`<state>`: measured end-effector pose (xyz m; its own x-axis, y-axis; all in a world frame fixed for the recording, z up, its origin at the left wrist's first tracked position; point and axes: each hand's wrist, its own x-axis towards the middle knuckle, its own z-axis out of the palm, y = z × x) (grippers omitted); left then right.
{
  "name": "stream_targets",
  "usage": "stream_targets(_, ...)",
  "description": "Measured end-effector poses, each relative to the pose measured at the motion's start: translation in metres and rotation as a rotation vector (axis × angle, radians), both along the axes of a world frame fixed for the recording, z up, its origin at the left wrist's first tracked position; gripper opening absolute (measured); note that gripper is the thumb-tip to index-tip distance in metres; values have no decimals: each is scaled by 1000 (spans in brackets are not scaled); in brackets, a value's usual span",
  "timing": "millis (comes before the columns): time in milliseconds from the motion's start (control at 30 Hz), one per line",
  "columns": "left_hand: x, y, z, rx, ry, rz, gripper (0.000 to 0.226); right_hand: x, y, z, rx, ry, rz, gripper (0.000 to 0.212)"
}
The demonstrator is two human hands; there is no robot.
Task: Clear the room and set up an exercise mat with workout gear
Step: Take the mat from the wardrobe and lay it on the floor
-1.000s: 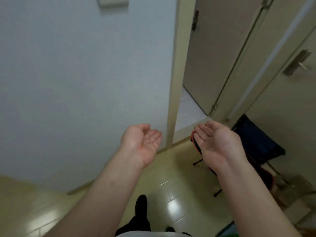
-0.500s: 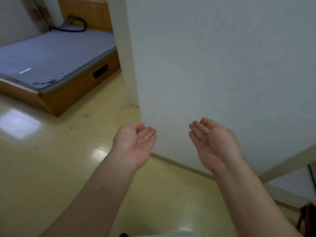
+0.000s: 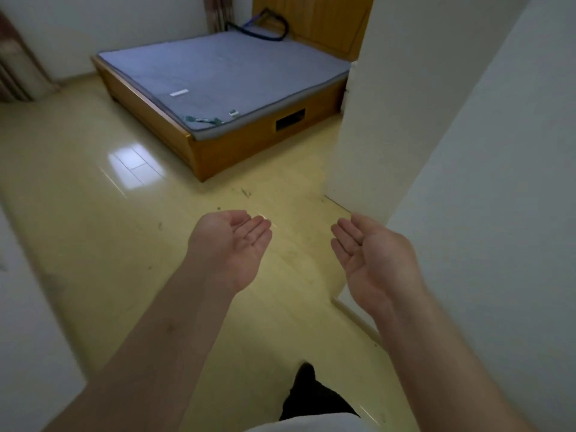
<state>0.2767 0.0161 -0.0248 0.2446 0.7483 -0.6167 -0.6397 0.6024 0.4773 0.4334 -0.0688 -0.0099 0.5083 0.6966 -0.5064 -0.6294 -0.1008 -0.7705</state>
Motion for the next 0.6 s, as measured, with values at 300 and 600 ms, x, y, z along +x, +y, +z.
stream_targets(300,26,194,1,-13,99,107,18,41,224,-1,59,64,123,42)
stream_targets(600,53,385,36,24,78,210,41,80,431,36,97,3,227,44)
